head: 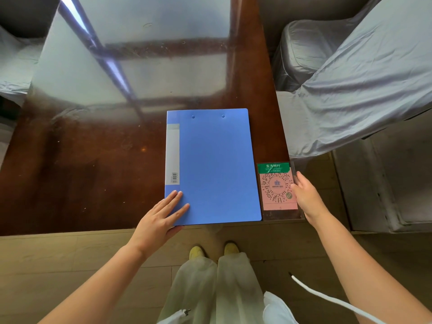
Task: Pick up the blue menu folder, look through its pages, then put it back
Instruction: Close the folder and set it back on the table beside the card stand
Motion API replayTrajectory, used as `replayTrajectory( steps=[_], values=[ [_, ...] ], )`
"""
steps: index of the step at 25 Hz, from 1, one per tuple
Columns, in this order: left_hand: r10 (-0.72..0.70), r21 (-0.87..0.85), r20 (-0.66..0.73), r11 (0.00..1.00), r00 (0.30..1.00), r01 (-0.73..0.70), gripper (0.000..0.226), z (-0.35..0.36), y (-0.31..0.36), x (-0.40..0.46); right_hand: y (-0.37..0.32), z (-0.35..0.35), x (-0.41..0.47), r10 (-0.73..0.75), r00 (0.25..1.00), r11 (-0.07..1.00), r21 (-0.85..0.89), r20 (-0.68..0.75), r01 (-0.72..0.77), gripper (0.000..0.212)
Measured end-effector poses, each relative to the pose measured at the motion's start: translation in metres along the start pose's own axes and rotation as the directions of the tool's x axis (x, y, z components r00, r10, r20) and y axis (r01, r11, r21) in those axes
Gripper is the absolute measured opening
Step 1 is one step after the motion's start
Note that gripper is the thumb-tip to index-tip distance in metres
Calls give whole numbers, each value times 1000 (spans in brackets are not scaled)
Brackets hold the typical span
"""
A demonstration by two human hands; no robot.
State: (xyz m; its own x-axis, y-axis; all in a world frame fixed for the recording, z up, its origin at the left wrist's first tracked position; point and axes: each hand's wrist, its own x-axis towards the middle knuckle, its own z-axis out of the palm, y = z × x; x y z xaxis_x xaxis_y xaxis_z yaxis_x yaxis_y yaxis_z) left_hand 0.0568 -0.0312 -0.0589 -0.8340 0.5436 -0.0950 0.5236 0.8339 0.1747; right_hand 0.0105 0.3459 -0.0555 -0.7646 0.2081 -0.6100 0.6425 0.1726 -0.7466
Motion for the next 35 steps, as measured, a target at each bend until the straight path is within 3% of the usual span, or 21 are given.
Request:
replayTrajectory(
  steps=[7,14,17,19,22,24,25,26,27,28,29,30,31,33,35],
  values=[
    [5,-5,-15,1000,1000,-5,64,2,0,0,4,11,7,-1,997,989,-151,-74,-10,42],
    [31,-9,2,999,1000,-31,60,-3,-2,1,4,12,10,3,997,985,-169,-79,-16,43],
    [71,-29,-10,997,997,-71,41,-7,-5,0,5,11,11,-4,998,987,-162,-67,-7,43],
    [72,-54,4,996,997,-71,58,-7,-6,1,5,11,11,-4,998,987,-160,-55,-5,43],
    [70,-54,29,996,997,-69,63,-7,-8,0,2,11,11,18,998,991,-135,-53,-25,45],
    [62,-59,37,996,997,-60,59,-7,-8,1,-5,11,4,-12,986,991,-135,-168,-11,54],
    [59,-63,31,996,998,-57,60,-6,-9,1,-9,14,-5,-133,956,968,-242,-262,69,59],
    [58,-64,32,996,998,-56,62,-5,-9,0,-13,19,-15,-351,894,875,-439,-279,207,64],
    [56,-60,34,997,998,-54,61,-5,-9,-1,-15,29,-28,-589,796,659,-654,-139,373,70],
    [55,-62,32,997,998,-53,53,-5,-8,-1,-15,42,-41,-724,680,366,-773,114,519,77],
    [61,-52,18,997,998,-60,42,-5,-9,-1,-12,59,-53,-727,586,104,-786,358,609,83],
    [64,-47,2,997,998,-63,42,-4,-9,-1,-7,73,-62,-665,541,-56,-756,515,652,87],
    [60,-50,0,997,998,-60,52,-3,-9,-1,-3,84,-66,-598,547,-112,-738,585,666,88],
    [53,-63,3,997,999,-52,60,-3,-7,-1,0,96,-66,-502,612,-111,-747,611,655,82],
    [62,-60,-16,996,998,-63,59,-3,-6,-2,-1,98,-63,-504,617,-115,-754,605,646,74]
  ],
)
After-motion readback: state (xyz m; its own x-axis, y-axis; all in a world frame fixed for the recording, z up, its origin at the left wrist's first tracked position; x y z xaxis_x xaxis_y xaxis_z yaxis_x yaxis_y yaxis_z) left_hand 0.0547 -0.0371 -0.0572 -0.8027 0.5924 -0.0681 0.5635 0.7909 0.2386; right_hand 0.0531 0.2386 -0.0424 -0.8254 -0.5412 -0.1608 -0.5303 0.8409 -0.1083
